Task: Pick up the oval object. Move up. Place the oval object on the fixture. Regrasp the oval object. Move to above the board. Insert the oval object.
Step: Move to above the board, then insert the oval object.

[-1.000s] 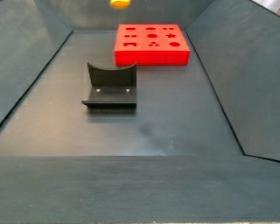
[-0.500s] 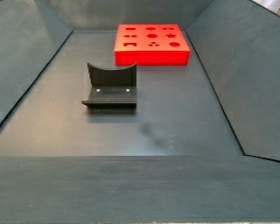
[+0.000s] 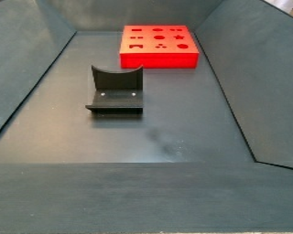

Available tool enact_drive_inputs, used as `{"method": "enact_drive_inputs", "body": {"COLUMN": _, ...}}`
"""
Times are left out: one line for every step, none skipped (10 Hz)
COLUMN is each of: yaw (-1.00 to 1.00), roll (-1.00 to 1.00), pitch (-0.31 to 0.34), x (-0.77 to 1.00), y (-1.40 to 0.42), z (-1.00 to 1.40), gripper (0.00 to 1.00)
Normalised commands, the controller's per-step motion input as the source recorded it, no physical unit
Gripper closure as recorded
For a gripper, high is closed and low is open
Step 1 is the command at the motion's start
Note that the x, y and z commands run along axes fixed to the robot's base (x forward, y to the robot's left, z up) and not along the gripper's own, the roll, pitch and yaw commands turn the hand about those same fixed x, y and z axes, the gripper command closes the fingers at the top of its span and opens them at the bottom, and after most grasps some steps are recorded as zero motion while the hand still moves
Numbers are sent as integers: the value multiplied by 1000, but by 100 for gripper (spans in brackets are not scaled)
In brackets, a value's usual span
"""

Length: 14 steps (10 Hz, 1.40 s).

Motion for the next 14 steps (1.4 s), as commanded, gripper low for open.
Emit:
{"method": "enact_drive_inputs", "body": {"yaw": -1, "roll": -672, "pitch": -3, "x": -74, "y": -12, "z": 10, "gripper": 100}}
{"method": "enact_drive_inputs", "body": {"yaw": -5, "roll": -411, "pitch": -16, "x": -55, "y": 1, "z": 10, "gripper": 100}}
{"method": "enact_drive_inputs", "body": {"yaw": -4, "roll": -273, "pitch": -18, "x": -41, "y": 4, "z": 3, "gripper": 100}}
{"method": "enact_drive_inputs", "body": {"yaw": 0, "roll": -17, "pitch": -127, "x": -206, "y": 0, "z": -174, "gripper": 100}}
{"method": "enact_drive_inputs", "body": {"yaw": 0, "roll": -9, "pitch": 0, "x": 0, "y": 0, "z": 0, "gripper": 100}}
{"method": "enact_drive_inputs", "body": {"yaw": -6, "roll": 11, "pitch": 49, "x": 263, "y": -163, "z": -89, "gripper": 100}}
{"method": "enact_drive_inputs", "body": {"yaw": -203, "roll": 24, "pitch": 0, "x": 426, "y": -691, "z": -766, "gripper": 100}}
{"method": "enact_drive_inputs", "body": {"yaw": -129, "roll": 0, "pitch": -214, "x": 360, "y": -709, "z": -949, "gripper": 100}}
{"method": "enact_drive_inputs", "body": {"yaw": -103, "roll": 0, "pitch": -211, "x": 434, "y": -671, "z": -966, "gripper": 100}}
{"method": "enact_drive_inputs", "body": {"yaw": -66, "roll": 0, "pitch": -171, "x": 520, "y": -617, "z": -1000, "gripper": 100}}
{"method": "enact_drive_inputs", "body": {"yaw": -60, "roll": 0, "pitch": -160, "x": 537, "y": -629, "z": -1000, "gripper": 100}}
{"method": "enact_drive_inputs", "body": {"yaw": -14, "roll": 0, "pitch": -104, "x": 614, "y": -566, "z": -1000, "gripper": 100}}
{"method": "enact_drive_inputs", "body": {"yaw": 86, "roll": 0, "pitch": -99, "x": 634, "y": -503, "z": -1000, "gripper": 100}}
{"method": "enact_drive_inputs", "body": {"yaw": 191, "roll": -37, "pitch": -107, "x": 634, "y": -420, "z": -997, "gripper": 100}}
